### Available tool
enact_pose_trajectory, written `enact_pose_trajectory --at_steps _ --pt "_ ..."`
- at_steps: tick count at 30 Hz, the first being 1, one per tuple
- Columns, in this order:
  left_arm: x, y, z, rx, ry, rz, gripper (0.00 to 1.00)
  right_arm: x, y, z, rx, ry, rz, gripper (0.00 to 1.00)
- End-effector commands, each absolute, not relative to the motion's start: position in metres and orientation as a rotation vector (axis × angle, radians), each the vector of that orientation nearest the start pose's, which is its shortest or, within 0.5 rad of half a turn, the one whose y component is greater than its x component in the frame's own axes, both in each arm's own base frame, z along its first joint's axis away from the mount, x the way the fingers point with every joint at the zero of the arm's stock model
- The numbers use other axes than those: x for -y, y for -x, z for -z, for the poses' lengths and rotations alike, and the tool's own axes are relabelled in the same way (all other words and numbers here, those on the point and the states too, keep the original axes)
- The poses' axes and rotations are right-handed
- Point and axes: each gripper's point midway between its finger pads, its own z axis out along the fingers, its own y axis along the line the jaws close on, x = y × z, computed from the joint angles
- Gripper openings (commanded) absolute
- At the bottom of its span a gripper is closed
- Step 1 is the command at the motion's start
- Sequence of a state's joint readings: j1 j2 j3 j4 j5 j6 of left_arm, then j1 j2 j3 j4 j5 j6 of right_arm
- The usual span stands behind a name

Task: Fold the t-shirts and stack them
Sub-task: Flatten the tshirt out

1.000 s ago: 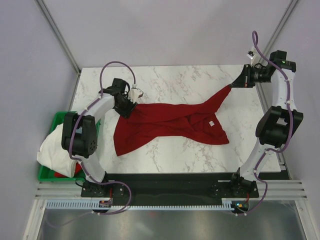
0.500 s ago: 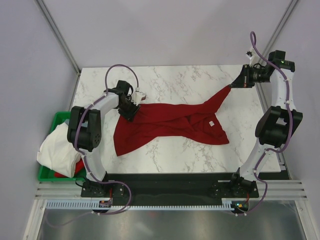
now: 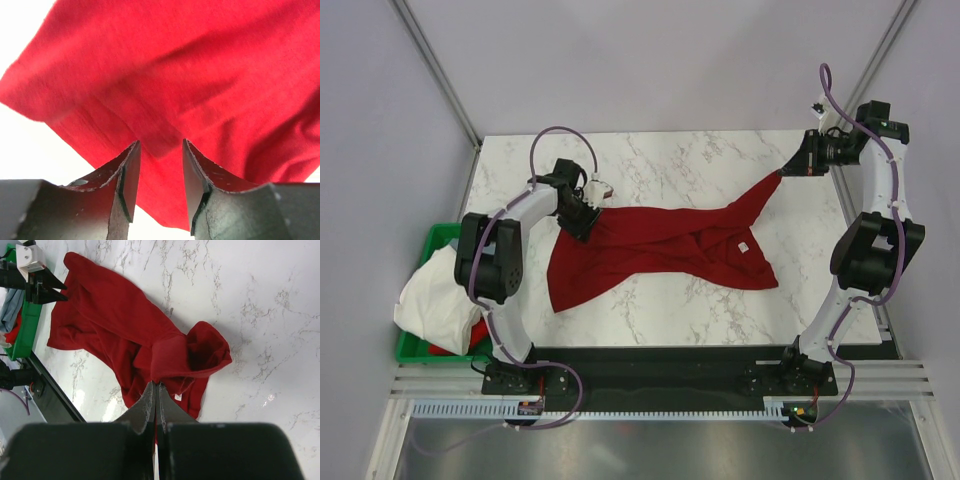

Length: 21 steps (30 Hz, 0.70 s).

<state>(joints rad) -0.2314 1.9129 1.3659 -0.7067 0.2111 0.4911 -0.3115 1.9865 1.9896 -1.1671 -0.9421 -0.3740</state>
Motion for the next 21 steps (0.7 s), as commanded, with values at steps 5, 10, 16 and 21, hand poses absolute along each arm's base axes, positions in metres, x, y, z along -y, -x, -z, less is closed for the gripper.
enact_pose_trajectory --at_steps 5,10,16,21 --pt "0.111 -0.357 -0.058 -2.563 -1.005 0.252 0.43 -0.003 -0.434 -0.226 -2.268 0.342 -0.958 0.0" --pt "0.115 -0.357 -0.049 -2.582 -1.015 0.27 0.43 -0.003 -0.435 -0.228 -2.263 0.346 -0.954 0.0" --pt "0.116 -0.368 -0.043 -2.591 -1.019 0.255 0.43 -0.003 -0.434 -0.228 -2.263 0.347 -0.953 0.0" --pt "0.115 -0.371 -0.037 -2.602 -1.028 0.246 0.43 -0.003 -0.434 -0.226 -2.266 0.349 -0.957 0.0"
